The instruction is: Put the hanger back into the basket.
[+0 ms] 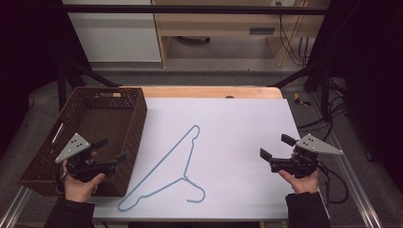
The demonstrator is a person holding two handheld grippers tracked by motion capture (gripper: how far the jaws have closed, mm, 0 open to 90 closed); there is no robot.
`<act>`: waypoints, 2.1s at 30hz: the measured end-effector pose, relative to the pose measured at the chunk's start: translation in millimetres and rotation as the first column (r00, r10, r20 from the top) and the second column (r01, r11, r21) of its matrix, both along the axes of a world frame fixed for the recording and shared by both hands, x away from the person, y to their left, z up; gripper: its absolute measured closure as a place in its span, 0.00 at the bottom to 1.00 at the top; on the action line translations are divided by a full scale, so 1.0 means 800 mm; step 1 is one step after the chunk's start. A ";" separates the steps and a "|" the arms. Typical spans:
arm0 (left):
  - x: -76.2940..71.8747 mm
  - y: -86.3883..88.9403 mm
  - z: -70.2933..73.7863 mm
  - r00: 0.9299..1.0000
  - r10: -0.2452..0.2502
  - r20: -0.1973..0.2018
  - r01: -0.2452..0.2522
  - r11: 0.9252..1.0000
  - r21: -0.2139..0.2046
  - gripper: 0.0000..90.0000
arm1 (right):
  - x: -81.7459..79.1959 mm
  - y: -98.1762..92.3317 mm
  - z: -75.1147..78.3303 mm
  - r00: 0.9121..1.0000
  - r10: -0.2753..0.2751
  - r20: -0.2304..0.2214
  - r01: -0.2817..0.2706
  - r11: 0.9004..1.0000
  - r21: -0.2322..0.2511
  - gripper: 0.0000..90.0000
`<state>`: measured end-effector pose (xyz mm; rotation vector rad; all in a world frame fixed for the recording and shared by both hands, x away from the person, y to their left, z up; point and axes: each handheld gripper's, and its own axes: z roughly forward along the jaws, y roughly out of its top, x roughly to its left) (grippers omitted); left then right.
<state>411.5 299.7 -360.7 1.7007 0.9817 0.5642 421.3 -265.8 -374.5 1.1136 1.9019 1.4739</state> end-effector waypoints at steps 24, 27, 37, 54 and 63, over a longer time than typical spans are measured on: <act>-0.010 -0.071 -0.007 0.987 -0.154 -0.038 0.157 0.982 0.106 0.13 | -0.003 0.001 0.003 1.000 -0.003 0.005 0.003 1.000 -0.006 0.04; -0.010 -0.082 -0.014 0.983 -0.175 -0.058 0.181 0.976 0.123 0.14 | -0.003 0.002 0.004 1.000 -0.001 0.007 0.001 1.000 -0.005 0.04; -0.006 -0.117 -0.042 0.958 -0.242 -0.156 0.272 0.939 0.211 0.19 | -0.002 0.004 0.003 1.000 0.002 0.000 -0.002 1.000 -0.014 0.04; 0.009 -0.159 -0.098 0.898 -0.268 -0.348 0.388 0.856 0.342 0.33 | 0.002 0.012 -0.002 1.000 0.012 -0.014 -0.012 1.000 -0.024 0.04; 0.015 -0.171 -0.119 0.874 -0.266 -0.406 0.429 0.814 0.392 0.50 | 0.003 0.015 -0.004 1.000 0.016 -0.022 -0.016 0.999 -0.033 0.04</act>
